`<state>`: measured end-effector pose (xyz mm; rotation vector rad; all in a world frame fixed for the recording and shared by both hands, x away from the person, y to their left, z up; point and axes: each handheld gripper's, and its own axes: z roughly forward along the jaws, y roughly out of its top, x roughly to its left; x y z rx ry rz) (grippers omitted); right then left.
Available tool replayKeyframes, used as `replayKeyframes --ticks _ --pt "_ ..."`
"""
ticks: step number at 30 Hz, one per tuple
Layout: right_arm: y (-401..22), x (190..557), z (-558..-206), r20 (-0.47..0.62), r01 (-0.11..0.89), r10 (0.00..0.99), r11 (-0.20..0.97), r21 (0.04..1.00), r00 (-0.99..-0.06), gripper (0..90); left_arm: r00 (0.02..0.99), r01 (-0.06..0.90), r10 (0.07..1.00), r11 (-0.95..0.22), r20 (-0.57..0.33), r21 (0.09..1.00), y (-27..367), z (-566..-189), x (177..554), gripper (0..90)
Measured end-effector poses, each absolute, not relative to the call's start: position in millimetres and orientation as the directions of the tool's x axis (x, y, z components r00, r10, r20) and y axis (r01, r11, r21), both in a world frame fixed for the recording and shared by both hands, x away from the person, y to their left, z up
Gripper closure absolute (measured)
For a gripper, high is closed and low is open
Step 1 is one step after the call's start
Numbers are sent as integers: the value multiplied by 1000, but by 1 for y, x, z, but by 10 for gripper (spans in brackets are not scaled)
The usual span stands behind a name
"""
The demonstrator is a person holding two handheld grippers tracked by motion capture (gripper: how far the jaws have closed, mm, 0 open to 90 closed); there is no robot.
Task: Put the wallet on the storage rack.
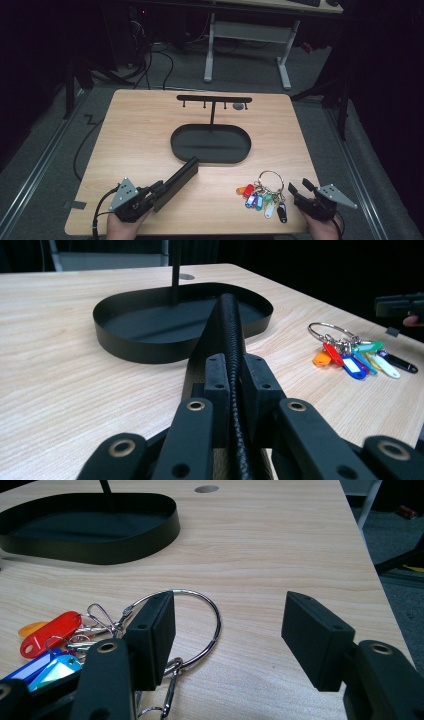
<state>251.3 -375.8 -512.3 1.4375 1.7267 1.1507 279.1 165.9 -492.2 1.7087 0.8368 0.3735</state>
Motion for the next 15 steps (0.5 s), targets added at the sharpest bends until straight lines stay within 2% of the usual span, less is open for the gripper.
replayKeyframes --ticks 10,15 --pt "-376 251 -513 81 449 971 30 893 -226 386 679 324 715 -85 -169 942 172 -498 283 780" --pt "-376 252 -513 82 451 970 30 892 -228 386 680 316 721 -130 -129 940 168 -499 281 672"
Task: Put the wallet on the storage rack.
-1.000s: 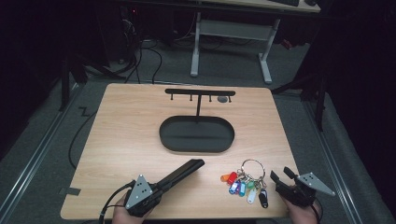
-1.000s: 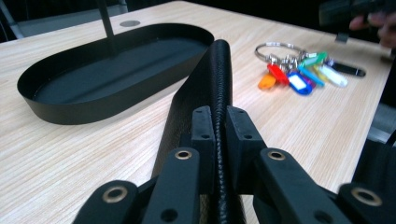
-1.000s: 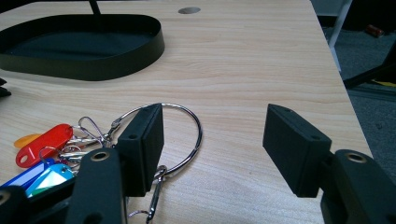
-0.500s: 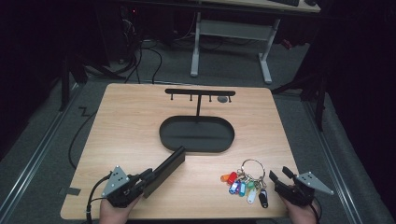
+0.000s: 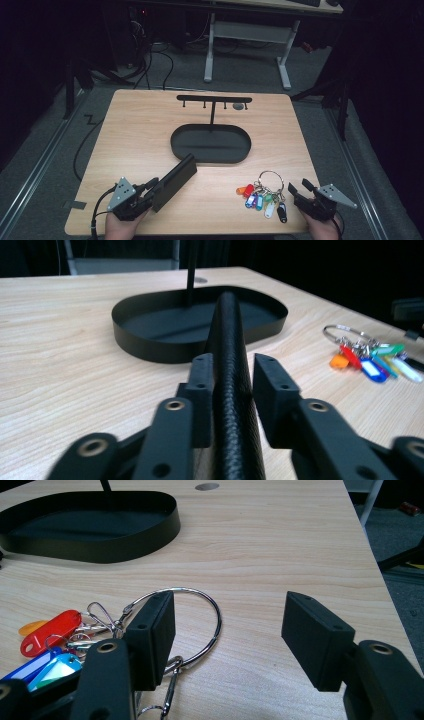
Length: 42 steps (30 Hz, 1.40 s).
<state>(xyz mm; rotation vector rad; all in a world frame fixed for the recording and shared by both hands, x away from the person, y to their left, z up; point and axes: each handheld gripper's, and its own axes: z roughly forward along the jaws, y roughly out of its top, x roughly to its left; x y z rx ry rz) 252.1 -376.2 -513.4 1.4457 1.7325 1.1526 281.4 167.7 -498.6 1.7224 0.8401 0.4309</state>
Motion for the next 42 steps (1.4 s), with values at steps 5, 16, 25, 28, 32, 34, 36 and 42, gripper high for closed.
replayKeyframes --ticks 5,16,25,28,32,34,36,42 --pt "-376 252 -514 82 451 970 31 892 -230 385 690 299 717 -162 -96 941 162 -497 280 597" --pt "-378 252 -514 90 452 968 26 892 -235 384 697 266 716 -296 28 917 151 -497 278 523" --pt "-371 258 -514 121 461 951 25 887 -284 382 685 301 720 -415 109 859 137 -498 276 443" --pt "-370 259 -514 132 466 948 18 884 -288 382 676 306 725 -439 131 845 134 -494 277 438" --pt "-371 260 -515 142 464 944 14 886 -300 382 665 357 737 -453 118 817 134 -485 283 439" --pt "-371 261 -515 149 467 941 11 884 -303 382 667 383 737 -466 110 797 133 -483 286 414" --pt "-372 261 -516 146 467 941 15 884 -306 382 676 387 727 -493 124 779 131 -481 286 411" --pt "-373 260 -513 127 451 943 27 892 -308 383 690 389 705 -552 164 737 127 -476 289 405"
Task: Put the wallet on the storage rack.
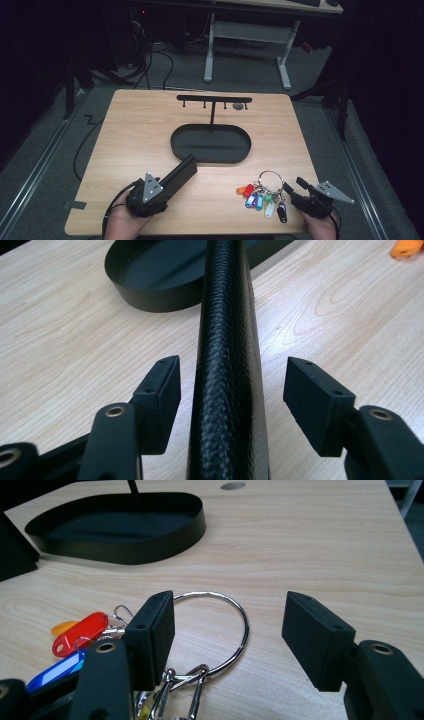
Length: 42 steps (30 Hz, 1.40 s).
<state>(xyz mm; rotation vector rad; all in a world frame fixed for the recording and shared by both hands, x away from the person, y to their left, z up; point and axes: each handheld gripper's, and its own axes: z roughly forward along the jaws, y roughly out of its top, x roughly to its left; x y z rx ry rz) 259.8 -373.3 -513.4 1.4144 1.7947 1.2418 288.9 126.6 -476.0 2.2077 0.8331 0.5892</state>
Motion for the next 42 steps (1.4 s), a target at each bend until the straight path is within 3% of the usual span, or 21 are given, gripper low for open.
replayKeyframes --ticks 11,20,30,34,42 --pt "-375 259 -512 128 444 947 17 896 -295 383 736 385 636 -676 233 628 118 -464 300 424" --pt "-371 261 -513 121 449 942 34 893 -313 383 771 415 592 -747 235 519 104 -456 309 403" --pt "-370 261 -514 124 456 942 33 890 -311 383 786 470 592 -759 177 451 98 -442 326 421" --pt "-371 261 -514 125 457 941 35 889 -315 383 789 514 604 -747 108 422 101 -438 338 459" --pt "-371 261 -515 126 460 940 36 887 -316 383 805 526 587 -773 84 355 92 -435 349 554"
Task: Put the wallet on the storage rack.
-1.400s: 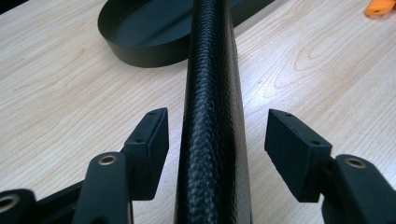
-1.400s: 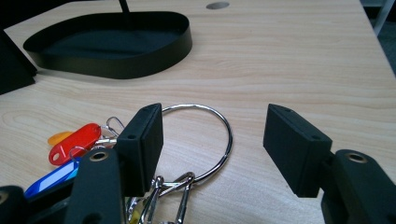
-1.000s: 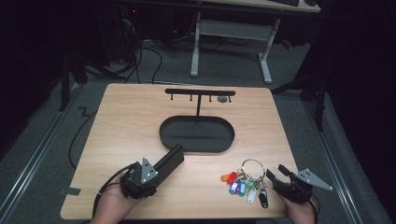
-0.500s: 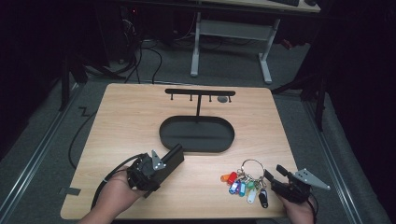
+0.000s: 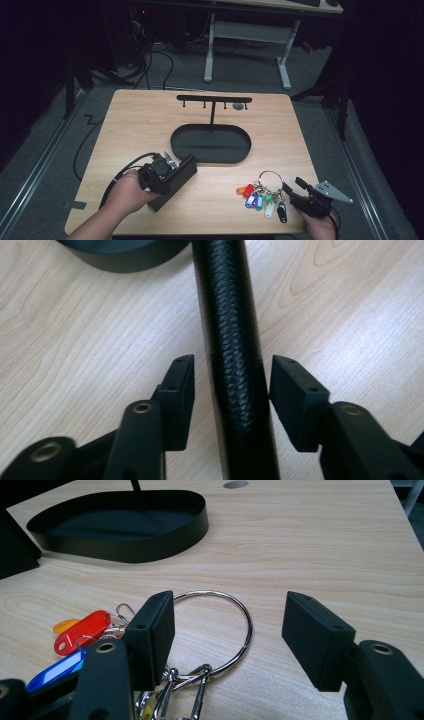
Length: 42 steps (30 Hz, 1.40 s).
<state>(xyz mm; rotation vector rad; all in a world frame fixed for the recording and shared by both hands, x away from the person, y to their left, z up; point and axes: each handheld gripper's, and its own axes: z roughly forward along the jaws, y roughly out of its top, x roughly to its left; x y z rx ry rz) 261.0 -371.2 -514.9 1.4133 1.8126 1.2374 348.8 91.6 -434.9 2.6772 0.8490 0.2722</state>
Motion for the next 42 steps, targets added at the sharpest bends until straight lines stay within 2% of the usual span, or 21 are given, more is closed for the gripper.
replayKeyframes --ticks 4,10,15,20,27,42 --pt "-371 261 -515 129 461 940 33 887 -316 383 820 507 565 -793 95 336 86 -436 348 643" --pt "-372 261 -515 128 458 939 34 888 -319 382 838 473 532 -819 120 326 81 -435 345 719" --pt "-372 261 -515 130 460 939 33 887 -318 383 870 405 468 -858 156 314 81 -433 343 729" --pt "-372 261 -515 131 459 940 31 888 -316 383 875 386 454 -863 167 327 82 -428 344 731" --pt "-372 260 -515 133 463 939 31 886 -317 383 894 311 395 -888 213 340 77 -416 344 731" --pt "-378 252 -514 139 459 945 13 888 -296 383 886 247 366 -892 284 379 61 -399 357 731"
